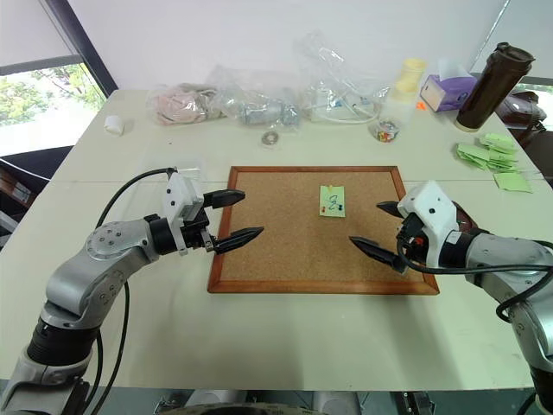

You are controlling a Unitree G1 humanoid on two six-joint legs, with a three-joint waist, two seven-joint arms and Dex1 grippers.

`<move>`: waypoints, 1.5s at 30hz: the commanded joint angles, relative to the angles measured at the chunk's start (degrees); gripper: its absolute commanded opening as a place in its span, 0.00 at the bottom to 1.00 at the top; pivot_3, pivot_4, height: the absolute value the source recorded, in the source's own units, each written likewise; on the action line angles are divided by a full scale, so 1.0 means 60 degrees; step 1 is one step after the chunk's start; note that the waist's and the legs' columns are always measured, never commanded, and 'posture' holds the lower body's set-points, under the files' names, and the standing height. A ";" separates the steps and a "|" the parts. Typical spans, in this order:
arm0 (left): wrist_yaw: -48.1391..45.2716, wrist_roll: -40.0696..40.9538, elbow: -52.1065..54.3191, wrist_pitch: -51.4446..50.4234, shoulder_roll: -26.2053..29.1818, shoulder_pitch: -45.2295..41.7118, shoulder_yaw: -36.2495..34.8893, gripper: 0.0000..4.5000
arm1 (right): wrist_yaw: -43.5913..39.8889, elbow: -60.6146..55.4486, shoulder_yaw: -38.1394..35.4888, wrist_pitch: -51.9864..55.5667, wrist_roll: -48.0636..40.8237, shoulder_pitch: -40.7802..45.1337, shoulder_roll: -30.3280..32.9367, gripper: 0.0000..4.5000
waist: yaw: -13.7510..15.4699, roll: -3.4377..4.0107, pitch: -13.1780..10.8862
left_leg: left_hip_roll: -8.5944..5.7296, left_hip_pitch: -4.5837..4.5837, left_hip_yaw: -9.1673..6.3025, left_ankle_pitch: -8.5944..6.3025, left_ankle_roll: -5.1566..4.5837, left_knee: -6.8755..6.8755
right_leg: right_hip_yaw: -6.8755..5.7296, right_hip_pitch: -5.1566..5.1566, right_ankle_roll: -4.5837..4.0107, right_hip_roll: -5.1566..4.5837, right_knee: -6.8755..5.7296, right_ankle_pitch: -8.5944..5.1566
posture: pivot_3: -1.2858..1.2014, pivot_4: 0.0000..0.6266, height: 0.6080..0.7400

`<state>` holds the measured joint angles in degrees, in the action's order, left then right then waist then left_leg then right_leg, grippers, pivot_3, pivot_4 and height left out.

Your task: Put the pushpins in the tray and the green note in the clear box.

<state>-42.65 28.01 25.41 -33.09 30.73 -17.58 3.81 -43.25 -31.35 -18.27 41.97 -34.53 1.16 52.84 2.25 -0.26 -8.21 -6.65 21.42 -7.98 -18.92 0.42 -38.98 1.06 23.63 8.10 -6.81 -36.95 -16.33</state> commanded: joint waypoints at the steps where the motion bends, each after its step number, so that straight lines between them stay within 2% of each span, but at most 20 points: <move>1: -0.0117 -0.0014 0.0123 0.0210 -0.0032 -0.0119 0.0104 0.99 | -0.0074 -0.0077 -0.0048 -0.0205 0.0047 0.0133 0.0004 1.00 | -0.0003 0.0000 0.0000 | 0.0000 0.0000 0.0000 0.0000 0.0000 0.0000 | 0.0000 0.0000 0.0000 0.0000 0.0000 0.0000 | 0.52 0.24 0.93; 7: -0.0297 -0.0257 -0.0203 0.0627 -0.0167 -0.0225 0.0302 0.99 | -0.0090 0.0013 0.0066 -0.0226 0.0125 0.0322 -0.0010 1.00 | -0.0002 0.0000 0.0000 | 0.0000 0.0000 0.0000 0.0000 0.0000 0.0000 | -0.0001 0.0000 0.0000 0.0000 0.0000 0.0000 | 0.52 0.24 0.93; 8: -0.0288 -0.0295 -0.0284 0.0680 -0.0215 -0.0257 0.0315 0.94 | -0.0083 0.0010 0.0084 -0.0223 0.0130 0.0343 -0.0016 1.00 | 0.0002 0.0000 0.0000 | 0.0000 0.0000 0.0000 0.0000 0.0000 0.0000 | -0.0001 0.0001 0.0000 0.0000 0.0000 0.0000 | 0.52 0.24 0.93; 10: -0.0493 -0.0751 -0.0598 0.1113 -0.0201 -0.0284 0.0741 0.80 | -0.0086 0.0020 0.0173 -0.0256 0.0153 0.0416 -0.0025 1.00 | 0.0003 0.0000 0.0000 | 0.0000 0.0000 -0.0001 0.0000 0.0000 0.0000 | -0.0001 0.0000 0.0000 -0.0001 0.0000 0.0000 | 0.52 0.24 0.93; 17: -0.0302 -0.1715 -0.1835 0.2027 -0.1059 -0.0484 0.1635 0.01 | 0.0193 0.0286 0.0649 -0.0388 0.0278 0.0953 -0.0406 1.00 | -0.0001 -0.0002 -0.0001 | -0.0001 -0.0001 0.0001 0.0000 0.0000 0.0000 | -0.0004 -0.0001 0.0000 0.0000 0.0000 0.0000 | 0.52 0.24 0.93; 24: -0.0147 -0.2817 -0.3531 0.3317 -0.1674 -0.0234 0.2233 0.01 | 0.0832 0.1076 0.1704 -0.0145 0.0871 0.2141 -0.1049 1.00 | -0.0026 -0.0001 -0.0001 | -0.0001 -0.0001 0.0003 0.0001 0.0001 0.0001 | -0.0005 0.0007 0.0000 0.0001 -0.0003 0.0000 | 0.52 0.24 0.93; 32: 0.0020 -0.3669 -0.4810 0.4291 -0.1743 0.0045 0.2324 0.01 | 0.1551 0.2610 0.2924 -0.0029 0.1980 0.3494 -0.1843 1.00 | -0.0015 0.0002 0.0002 | -0.0003 0.0005 0.0003 0.0001 0.0001 -0.0002 | -0.0007 0.0014 0.0000 -0.0001 -0.0008 0.0000 | 0.52 0.24 0.93; 37: 0.0128 -0.3809 -0.5133 0.4506 -0.1928 0.0162 0.2283 0.01 | 0.2178 0.3973 0.3480 -0.0004 0.2778 0.4461 -0.2621 1.00 | -0.0015 0.0015 0.0009 | -0.0004 -0.0007 0.0004 0.0003 0.0005 -0.0004 | -0.0006 0.0007 0.0000 0.0001 -0.0016 0.0000 | 0.52 0.24 0.93; 45: 0.0200 -0.3845 -0.4991 0.4426 -0.1977 0.0317 0.2253 0.01 | 0.2307 0.6061 0.3834 -0.0470 0.3576 0.5624 -0.3510 1.00 | -0.0017 0.0027 0.0018 | -0.0015 -0.0010 0.0000 0.0006 0.0007 -0.0011 | -0.0008 0.0002 0.0000 0.0000 -0.0026 0.0000 | 0.52 0.24 0.93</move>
<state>-42.21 6.63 -2.86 -5.45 18.77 -17.10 16.97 -29.66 3.91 4.82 40.49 -13.97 33.00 32.52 2.15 -0.10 -8.11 -6.74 21.35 -7.98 -18.89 0.46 -39.04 1.01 23.65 8.10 -6.80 -37.12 -16.33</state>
